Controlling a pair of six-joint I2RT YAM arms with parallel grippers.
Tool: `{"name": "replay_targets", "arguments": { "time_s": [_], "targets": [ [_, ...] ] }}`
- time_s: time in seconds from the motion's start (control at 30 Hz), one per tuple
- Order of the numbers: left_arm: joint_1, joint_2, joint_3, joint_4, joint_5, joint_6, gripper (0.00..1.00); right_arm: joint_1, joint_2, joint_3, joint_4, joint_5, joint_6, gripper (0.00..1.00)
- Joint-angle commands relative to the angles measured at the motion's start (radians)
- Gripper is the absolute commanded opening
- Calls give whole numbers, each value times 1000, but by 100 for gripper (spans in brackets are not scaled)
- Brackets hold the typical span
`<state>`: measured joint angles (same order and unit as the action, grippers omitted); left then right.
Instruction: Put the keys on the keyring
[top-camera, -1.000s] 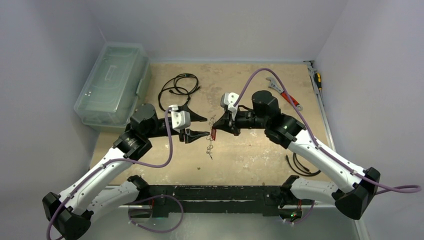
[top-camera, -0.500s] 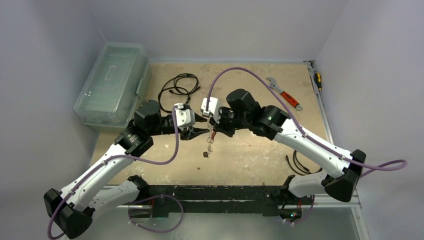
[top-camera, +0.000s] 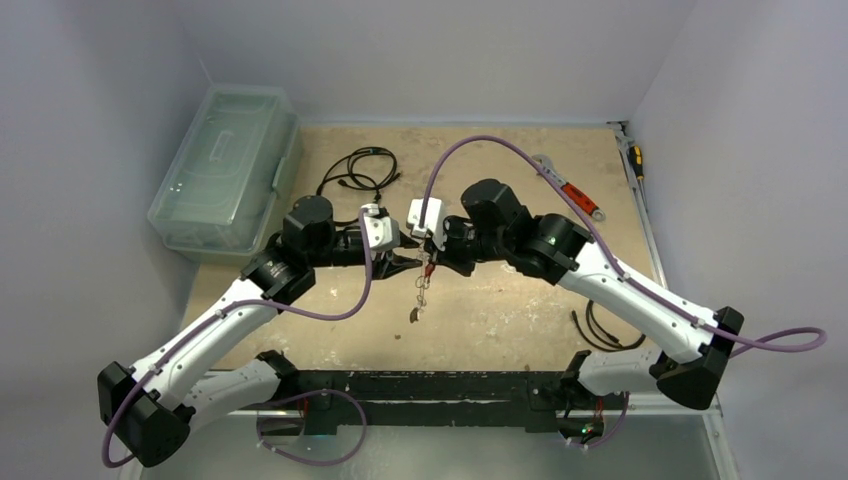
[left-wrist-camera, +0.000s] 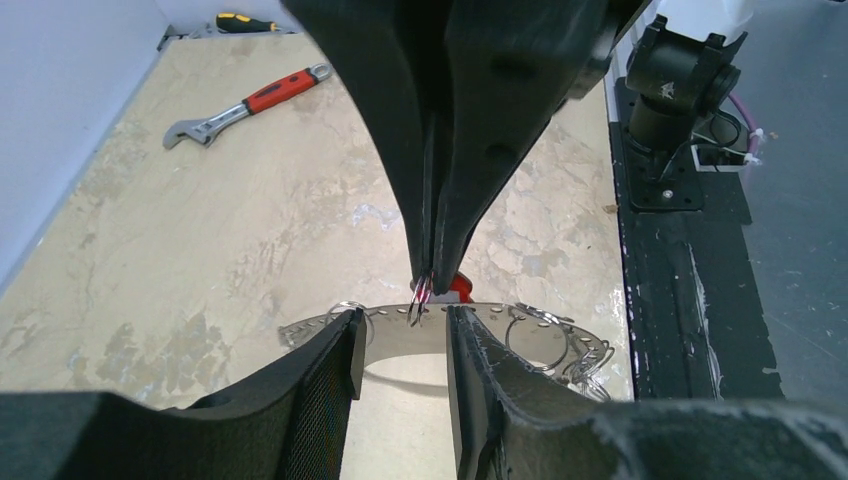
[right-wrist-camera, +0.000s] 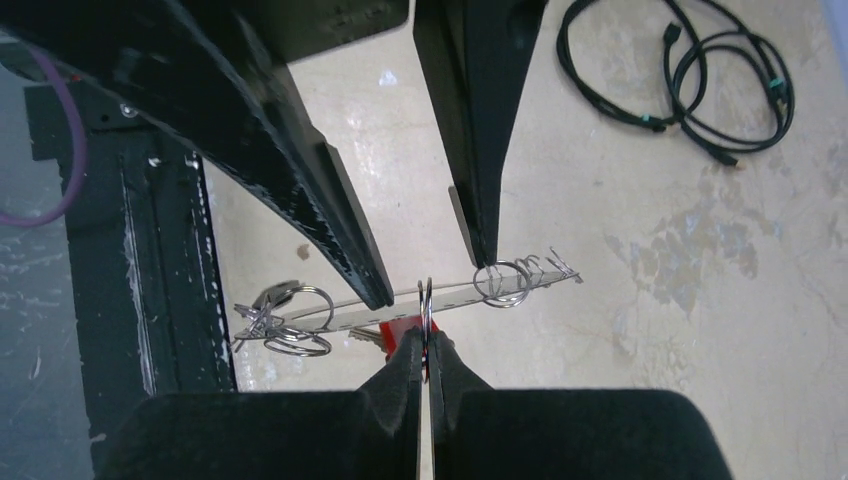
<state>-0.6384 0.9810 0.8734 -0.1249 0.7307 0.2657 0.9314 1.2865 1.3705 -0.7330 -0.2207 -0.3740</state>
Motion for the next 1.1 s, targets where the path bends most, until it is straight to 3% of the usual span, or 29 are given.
{"name": "replay_targets", "arguments": {
  "time_s": [0.0, 0.4, 0.77, 0.93, 1.07],
  "targets": [
    [-6, 10, 27, 23, 61, 7, 36, 6, -53, 17, 72, -58, -15, 0],
    [-6, 27, 27, 69, 95, -24, 26, 7, -58, 4, 76, -81, -17, 0],
    [-5, 33, 26, 71, 104, -33, 22, 7, -52, 0, 74, -101, -17, 0],
    [-5, 25, 40, 46, 91, -21, 32, 7, -50, -2, 67, -90, -14, 0],
    [-5, 13, 45, 33, 82, -14, 34, 9, -49, -3, 61, -78, -13, 0]
  ]
}}
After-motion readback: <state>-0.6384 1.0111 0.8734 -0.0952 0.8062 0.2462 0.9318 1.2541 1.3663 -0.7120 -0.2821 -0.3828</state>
